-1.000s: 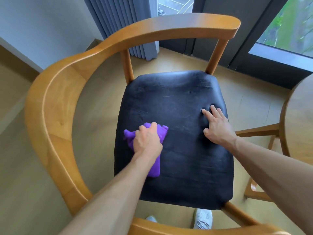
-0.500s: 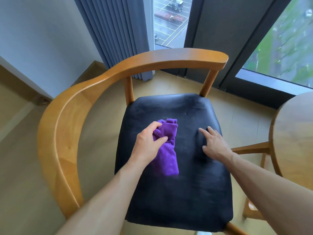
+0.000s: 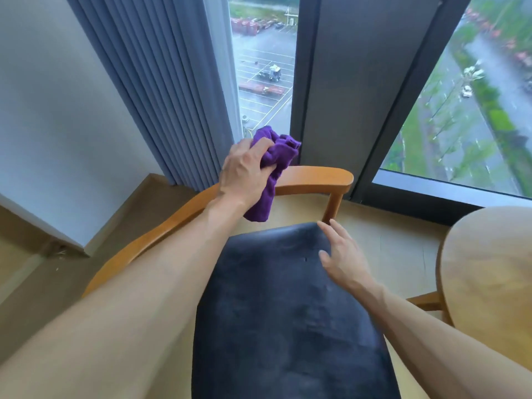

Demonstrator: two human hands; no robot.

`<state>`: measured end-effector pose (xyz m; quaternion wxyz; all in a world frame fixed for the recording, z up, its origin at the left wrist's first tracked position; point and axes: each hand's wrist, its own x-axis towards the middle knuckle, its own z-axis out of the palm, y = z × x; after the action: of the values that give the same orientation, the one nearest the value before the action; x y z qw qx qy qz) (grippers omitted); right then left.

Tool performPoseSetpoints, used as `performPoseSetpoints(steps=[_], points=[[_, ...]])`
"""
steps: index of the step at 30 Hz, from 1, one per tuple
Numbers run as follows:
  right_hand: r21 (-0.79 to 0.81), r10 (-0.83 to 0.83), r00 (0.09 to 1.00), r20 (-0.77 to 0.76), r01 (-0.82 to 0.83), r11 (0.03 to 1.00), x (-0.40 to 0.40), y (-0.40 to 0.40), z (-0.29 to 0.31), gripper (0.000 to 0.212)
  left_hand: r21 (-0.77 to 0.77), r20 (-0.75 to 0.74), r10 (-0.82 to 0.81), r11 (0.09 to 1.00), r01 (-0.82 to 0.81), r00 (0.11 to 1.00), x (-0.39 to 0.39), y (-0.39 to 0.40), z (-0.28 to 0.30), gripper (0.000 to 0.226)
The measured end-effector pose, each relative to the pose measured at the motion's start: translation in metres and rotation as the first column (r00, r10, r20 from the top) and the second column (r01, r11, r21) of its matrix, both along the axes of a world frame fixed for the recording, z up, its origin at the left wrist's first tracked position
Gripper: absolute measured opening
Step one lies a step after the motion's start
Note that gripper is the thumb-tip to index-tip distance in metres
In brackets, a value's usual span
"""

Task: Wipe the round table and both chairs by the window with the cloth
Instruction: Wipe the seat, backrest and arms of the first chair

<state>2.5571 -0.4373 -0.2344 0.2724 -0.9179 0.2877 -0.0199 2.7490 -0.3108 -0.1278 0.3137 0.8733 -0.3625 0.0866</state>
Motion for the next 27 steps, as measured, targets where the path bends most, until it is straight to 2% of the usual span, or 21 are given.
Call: performPoseSetpoints(steps=[1, 3, 5, 7, 8, 10, 13, 14, 18, 21, 24, 27], points=[[-0.022, -0.031, 0.998, 0.054, 0.032, 0.999, 0.009, -0.005, 0.006, 0.066, 0.046, 0.014, 0.017, 0.999, -0.018, 1.0, 0.01, -0.014, -0.007, 0.027], [-0.123, -0.082, 0.983, 0.163, 0.103, 0.987, 0.024, -0.018, 0.016, 0.069, 0.235, 0.023, 0.09, 0.968, -0.093, 0.996, 0.021, -0.04, -0.029, 0.028], [-0.24, -0.083, 0.979, 0.189, 0.128, 0.962, 0.036, -0.035, 0.023, 0.077, 0.392, -0.03, 0.179, 0.907, -0.153, 0.983, 0.022, -0.057, -0.055, 0.032], [-0.284, -0.066, 0.987, 0.148, 0.106, 0.953, 0.047, -0.056, 0.024, 0.082, 0.402, 0.022, 0.202, 0.895, -0.193, 0.979, 0.017, -0.074, -0.076, 0.033], [-0.272, -0.062, 0.99, 0.128, 0.096, 0.958, 0.052, -0.065, 0.022, 0.081, 0.387, 0.085, 0.165, 0.903, -0.185, 0.983, 0.009, -0.088, -0.082, 0.033], [-0.193, -0.078, 0.988, 0.136, 0.104, 0.976, 0.059, -0.081, 0.016, 0.072, 0.377, 0.134, 0.005, 0.924, -0.056, 0.991, -0.014, -0.129, -0.083, 0.033], [0.013, -0.21, 0.96, 0.185, 0.211, 0.977, 0.05, -0.092, 0.008, 0.066, 0.412, 0.043, -0.134, 0.905, 0.105, 0.99, -0.049, -0.187, -0.08, 0.035], [0.055, -0.239, 0.951, 0.195, 0.233, 0.971, 0.043, -0.095, 0.005, 0.063, 0.425, 0.024, -0.137, 0.898, 0.114, 0.99, -0.051, -0.199, -0.078, 0.037], [0.152, -0.27, 0.935, 0.228, 0.24, 0.959, 0.034, -0.095, 0.006, 0.07, 0.494, 0.138, -0.174, 0.865, 0.084, 0.975, -0.028, -0.2, -0.076, 0.043], [0.153, -0.247, 0.903, 0.35, 0.205, 0.967, 0.05, -0.087, 0.014, 0.06, 0.427, -0.012, -0.021, 0.904, 0.024, 1.0, 0.008, -0.178, -0.072, 0.04], [-0.01, -0.14, 0.963, 0.232, 0.146, 0.989, 0.067, -0.087, 0.015, 0.056, 0.484, -0.114, 0.162, 0.871, -0.087, 0.98, 0.059, -0.131, -0.068, 0.034], [-0.067, -0.114, 0.981, 0.155, 0.125, 0.99, 0.071, -0.089, 0.013, 0.055, 0.525, -0.149, 0.231, 0.842, -0.121, 0.961, 0.082, -0.094, -0.066, 0.042]])
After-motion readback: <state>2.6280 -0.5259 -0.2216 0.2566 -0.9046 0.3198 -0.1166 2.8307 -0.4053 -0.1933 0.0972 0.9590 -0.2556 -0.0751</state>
